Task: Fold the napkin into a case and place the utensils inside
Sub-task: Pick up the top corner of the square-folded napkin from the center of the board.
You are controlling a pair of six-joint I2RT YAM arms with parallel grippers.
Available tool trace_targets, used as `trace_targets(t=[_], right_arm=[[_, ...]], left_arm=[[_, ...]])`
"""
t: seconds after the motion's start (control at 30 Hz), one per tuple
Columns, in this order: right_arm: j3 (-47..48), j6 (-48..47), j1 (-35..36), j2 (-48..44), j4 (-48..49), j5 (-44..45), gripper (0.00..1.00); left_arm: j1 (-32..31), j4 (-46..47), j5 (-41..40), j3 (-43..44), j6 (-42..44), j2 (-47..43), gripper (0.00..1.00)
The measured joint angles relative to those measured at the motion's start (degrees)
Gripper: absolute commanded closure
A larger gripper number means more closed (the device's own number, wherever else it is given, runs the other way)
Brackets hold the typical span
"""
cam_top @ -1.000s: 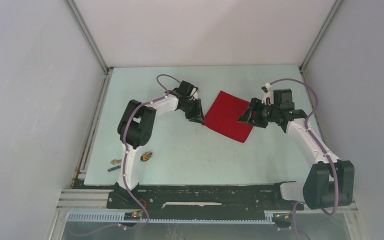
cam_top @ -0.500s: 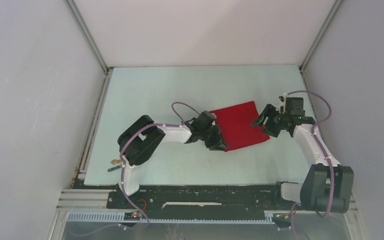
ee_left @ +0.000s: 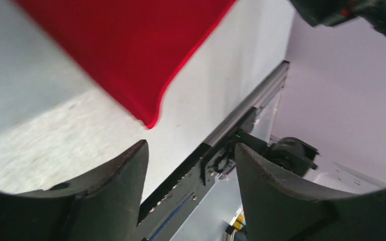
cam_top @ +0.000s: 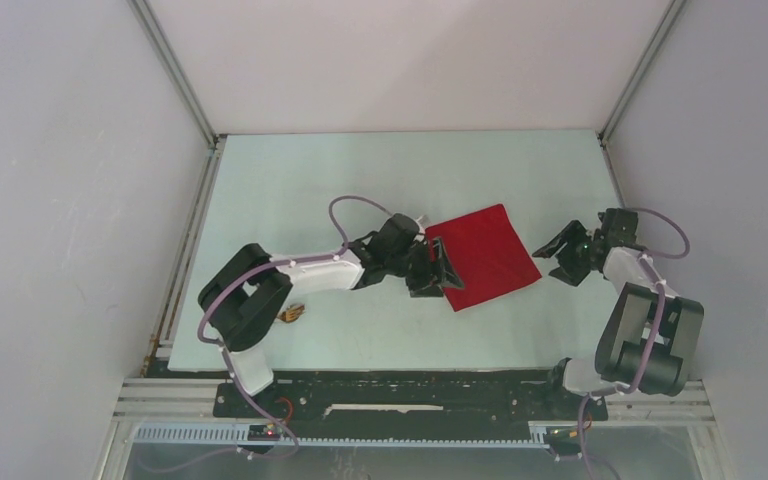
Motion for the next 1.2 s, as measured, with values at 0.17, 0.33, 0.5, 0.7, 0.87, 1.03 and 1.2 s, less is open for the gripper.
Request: trace_targets(t=[0.17, 0.33, 0.5, 0.7, 0.87, 1.03, 1.2], right_arm=[[-1.4, -0.07, -3.41, 1.05, 4.15, -3.19, 0.4], [-1.66, -0.07, -4.0, 3.67, 6.93, -5.46, 0.45], [-2.58, -0.09, -3.98, 4.66, 8.31, -6.62, 0.47], [-3.52, -0.26, -3.32, 4.63, 8.44, -6.75, 0.49], [-3.74, -0.68, -2.29, 3.69, 7.76, -6.21, 0.49], [-3.74, -1.22, -1.46, 2.45, 7.72, -6.03, 0.49], [-3.87, -1.38, -1.42, 2.45, 7.72, -5.88, 0.48]], left_arm=[[-0.33, 0.7, 4.76, 8.17, 2.23, 4.04, 0.45], [-0.52, 1.53, 7.85, 12.63, 3.13, 10.34, 0.49], [-0.57, 0.7, 9.07, 12.74, 3.34, 14.08, 0.49], [-0.59, 0.46, 9.57, 12.63, 3.45, 14.58, 0.49], [-0.59, 0.48, 9.81, 12.63, 3.45, 15.32, 0.49], [-0.59, 0.48, 9.9, 12.28, 3.45, 16.41, 0.49], [-0.59, 0.48, 9.9, 11.69, 3.43, 16.46, 0.49]])
